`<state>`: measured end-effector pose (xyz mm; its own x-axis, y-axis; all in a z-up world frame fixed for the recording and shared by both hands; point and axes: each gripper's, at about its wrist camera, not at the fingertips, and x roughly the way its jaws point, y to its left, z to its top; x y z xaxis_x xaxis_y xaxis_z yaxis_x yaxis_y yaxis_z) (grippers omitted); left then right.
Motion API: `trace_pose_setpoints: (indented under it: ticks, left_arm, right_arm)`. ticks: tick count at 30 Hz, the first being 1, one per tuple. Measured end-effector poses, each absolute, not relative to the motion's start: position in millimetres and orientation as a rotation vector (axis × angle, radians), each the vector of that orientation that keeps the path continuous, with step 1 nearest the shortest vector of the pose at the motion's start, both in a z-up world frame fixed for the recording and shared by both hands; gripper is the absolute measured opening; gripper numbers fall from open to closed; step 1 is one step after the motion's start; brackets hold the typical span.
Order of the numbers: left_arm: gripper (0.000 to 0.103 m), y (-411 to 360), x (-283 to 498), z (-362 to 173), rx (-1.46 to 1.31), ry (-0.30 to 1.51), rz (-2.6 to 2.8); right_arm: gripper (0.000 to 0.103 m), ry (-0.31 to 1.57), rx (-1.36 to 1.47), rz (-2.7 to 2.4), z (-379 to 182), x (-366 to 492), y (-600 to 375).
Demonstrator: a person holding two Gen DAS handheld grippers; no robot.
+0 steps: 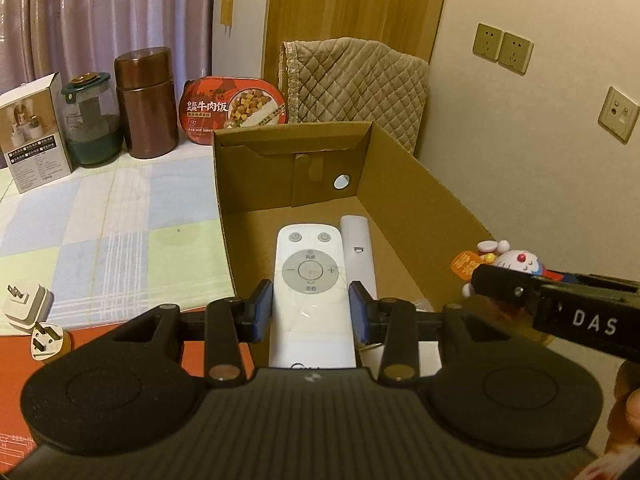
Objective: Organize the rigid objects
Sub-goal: 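Open the left tool to drop the Midea remote into the box, then lower the Doraemon figure into the box and open the right tool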
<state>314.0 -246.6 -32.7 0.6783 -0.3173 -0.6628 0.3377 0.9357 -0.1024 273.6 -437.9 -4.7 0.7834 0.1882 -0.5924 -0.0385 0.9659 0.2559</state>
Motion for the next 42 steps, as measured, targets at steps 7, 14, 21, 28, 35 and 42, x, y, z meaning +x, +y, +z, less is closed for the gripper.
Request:
trace_pose_setpoints:
  ticks: [7,14,21,28,35,42]
  left_arm:
    - [0.035,-248.2,315.4,-38.3,0.036,0.753,-0.369]
    - [0.033,-245.2,314.3,-37.8,0.036,0.734,-0.364]
    - [0.033,-234.4,311.5,-31.0,-0.005,0.703,-0.335]
    - [0.033,-231.4,311.1,-30.6,-0.012,0.704,-0.323]
    - [0.033,-230.7,310.7,-30.7,-0.009,0.704,-0.325]
    - [0.033,-231.4,309.0,-30.8,-0.013,0.704,-0.331]
  right_arm:
    - [0.042,0.66,0.236,0.128,-4.9,272.3,-435.4]
    - [0.042,0.659,0.235,0.13,-4.6,272.4,-434.4]
    - [0.042,0.667,0.239,0.132,-6.7,272.6,-433.1]
    - [0.042,0.694,0.241,0.145,-16.7,272.5,-428.8]
    - [0.042,0.711,0.242,0.149,-20.5,274.4,-426.8]
    - [0.042,0.723,0.232,0.149,-23.3,276.4,-423.0]
